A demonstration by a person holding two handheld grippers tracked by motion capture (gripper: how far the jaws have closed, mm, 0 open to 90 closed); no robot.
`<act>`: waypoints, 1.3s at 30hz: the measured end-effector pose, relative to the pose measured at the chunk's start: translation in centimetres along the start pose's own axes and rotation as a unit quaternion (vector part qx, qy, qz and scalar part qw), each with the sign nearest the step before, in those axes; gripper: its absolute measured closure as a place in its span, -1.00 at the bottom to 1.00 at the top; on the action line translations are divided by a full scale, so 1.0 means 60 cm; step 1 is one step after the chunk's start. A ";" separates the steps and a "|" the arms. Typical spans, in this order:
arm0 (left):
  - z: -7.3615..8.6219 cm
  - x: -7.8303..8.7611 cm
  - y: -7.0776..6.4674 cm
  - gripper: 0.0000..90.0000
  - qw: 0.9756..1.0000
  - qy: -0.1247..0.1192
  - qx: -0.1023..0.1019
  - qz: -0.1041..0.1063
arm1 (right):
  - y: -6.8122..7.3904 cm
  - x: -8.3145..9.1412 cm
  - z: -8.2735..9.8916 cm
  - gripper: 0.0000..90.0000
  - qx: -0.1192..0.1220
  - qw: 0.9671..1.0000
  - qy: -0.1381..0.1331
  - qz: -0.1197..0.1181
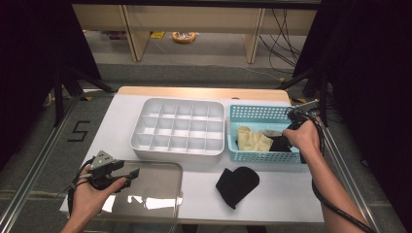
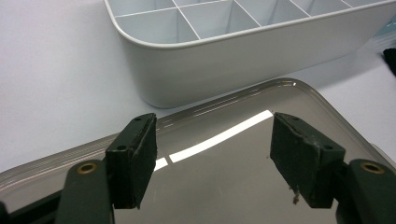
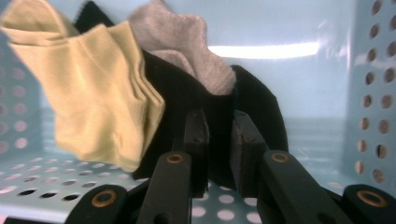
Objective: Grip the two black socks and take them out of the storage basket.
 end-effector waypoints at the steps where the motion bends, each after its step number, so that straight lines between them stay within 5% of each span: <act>1: 0.000 0.000 0.000 -0.30 1.000 0.001 0.000 0.000 | 0.008 0.004 0.002 0.76 -0.019 1.000 -0.001 -0.002; 2: 0.000 0.000 -0.002 -0.30 1.000 -0.003 0.005 0.000 | 0.014 0.010 0.002 0.76 -0.031 1.000 -0.003 -0.006; 4: 0.000 0.000 -0.001 -0.30 1.000 -0.005 0.005 0.000 | 0.014 0.020 0.002 0.76 -0.009 1.000 -0.015 -0.001; 5: 0.000 0.000 -0.001 -0.31 1.000 -0.006 0.006 0.000 | 0.020 0.023 0.002 0.76 -0.024 0.999 -0.017 -0.013; 10: 0.000 0.000 -0.001 -0.31 1.000 -0.005 0.005 0.001 | 0.029 0.043 0.003 0.77 -0.011 0.999 -0.042 -0.030; 11: 0.000 0.000 -0.001 -0.31 1.000 -0.005 0.006 0.000 | 0.025 0.046 0.004 0.77 0.014 0.998 -0.047 -0.027; 13: 0.000 0.000 -0.001 -0.31 1.000 -0.005 0.005 0.001 | 0.036 0.054 0.003 0.77 -0.010 0.998 -0.053 -0.038; 14: 0.000 0.000 -0.001 -0.31 1.000 -0.006 0.005 0.001 | 0.033 0.056 0.003 0.77 0.013 0.997 -0.061 -0.038; 19: 0.000 0.001 0.000 -0.31 1.000 -0.007 0.005 0.000 | 0.038 0.069 0.003 0.78 0.025 0.997 -0.066 -0.038; 20: 0.000 0.001 0.000 -0.31 1.000 -0.007 0.006 0.000 | 0.039 0.072 0.003 0.78 0.023 0.997 -0.068 -0.039; 21: 0.000 0.000 -0.001 -0.31 1.000 -0.008 0.009 0.002 | 0.047 0.073 0.003 0.78 -0.004 0.996 -0.074 -0.050; 26: 0.000 0.001 -0.001 -0.31 1.000 -0.002 0.000 0.000 | 0.045 0.088 0.001 0.78 0.026 0.995 -0.084 -0.047; 36: -0.001 0.000 -0.001 -0.31 1.000 -0.001 0.000 0.000 | 0.051 0.105 -0.002 0.78 0.020 0.993 -0.101 -0.063; 39: -0.001 0.001 -0.001 -0.31 1.000 -0.002 0.000 0.000 | 0.054 0.097 -0.001 0.78 0.008 0.994 -0.080 -0.070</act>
Point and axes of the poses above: each handheld gripper's, and its own axes: x roughly backward along the jaws, z roughly out of its underside, y roughly to its left, the point moved 1 cm from there along -x, roughly forward along the jaws, and after that the axes turned 4 degrees about -z, right-handed, at the moved point
